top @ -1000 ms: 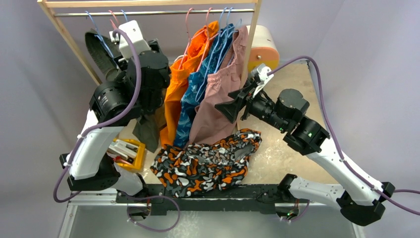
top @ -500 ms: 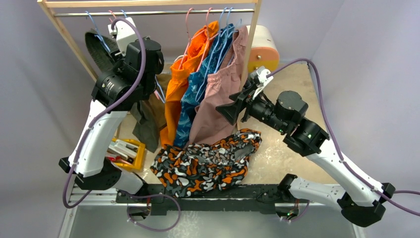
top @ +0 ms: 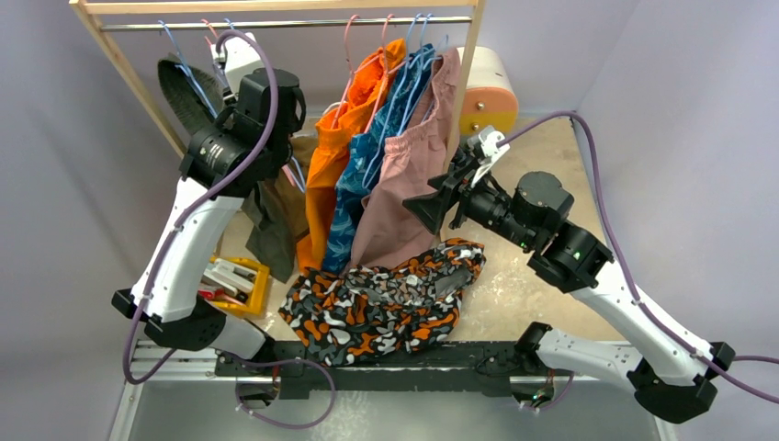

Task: Place the shorts on the hanger
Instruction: Pick up the hanger from the clothesline.

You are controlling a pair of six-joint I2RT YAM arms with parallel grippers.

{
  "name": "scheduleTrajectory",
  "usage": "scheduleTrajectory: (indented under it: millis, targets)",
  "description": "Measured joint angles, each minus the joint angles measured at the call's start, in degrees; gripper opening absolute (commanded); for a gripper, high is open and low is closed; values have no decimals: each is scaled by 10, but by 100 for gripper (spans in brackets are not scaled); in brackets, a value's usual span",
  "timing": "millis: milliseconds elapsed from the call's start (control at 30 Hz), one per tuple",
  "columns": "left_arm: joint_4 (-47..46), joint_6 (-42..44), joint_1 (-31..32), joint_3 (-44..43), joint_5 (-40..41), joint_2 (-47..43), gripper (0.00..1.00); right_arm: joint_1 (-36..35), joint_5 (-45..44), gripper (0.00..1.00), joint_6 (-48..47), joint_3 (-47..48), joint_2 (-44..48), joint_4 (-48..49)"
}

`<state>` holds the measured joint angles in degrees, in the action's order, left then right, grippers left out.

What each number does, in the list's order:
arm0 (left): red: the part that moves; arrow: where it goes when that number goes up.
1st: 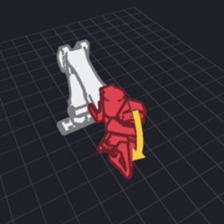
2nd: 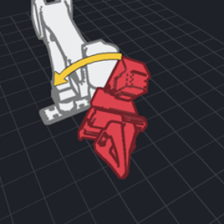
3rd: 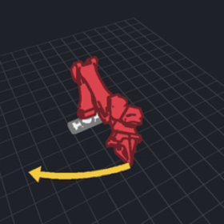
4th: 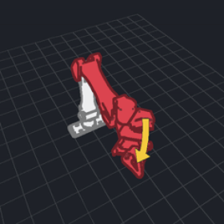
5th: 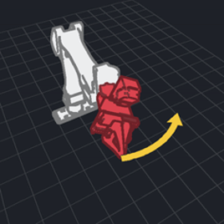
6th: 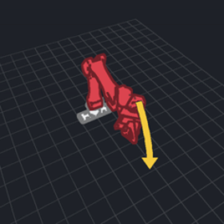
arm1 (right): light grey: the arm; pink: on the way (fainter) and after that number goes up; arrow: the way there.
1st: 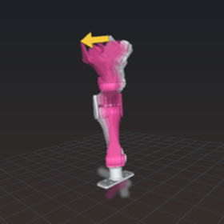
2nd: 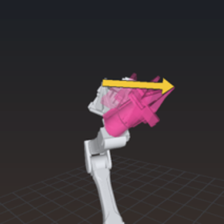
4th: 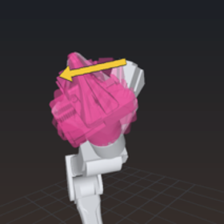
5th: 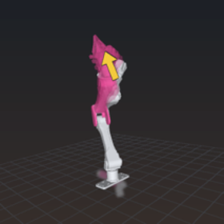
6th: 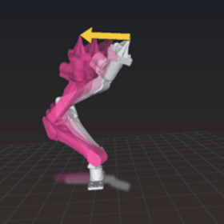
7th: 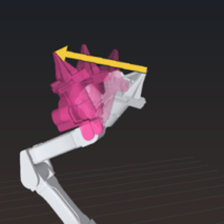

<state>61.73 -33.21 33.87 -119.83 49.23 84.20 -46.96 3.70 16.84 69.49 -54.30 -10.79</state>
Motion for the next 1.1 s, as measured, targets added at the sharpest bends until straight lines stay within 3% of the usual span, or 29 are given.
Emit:
scheduleTrajectory:
  millis: [500, 1100]
  targets:
    - [-14, 2, -1, 6, -18, -26, 0, 0, -1, 75, 0, -7, -1, -1]
    - [-75, 29, -1, 38, -116, -52, 0, 0, -1, 74, 0, -7, -12, -1]
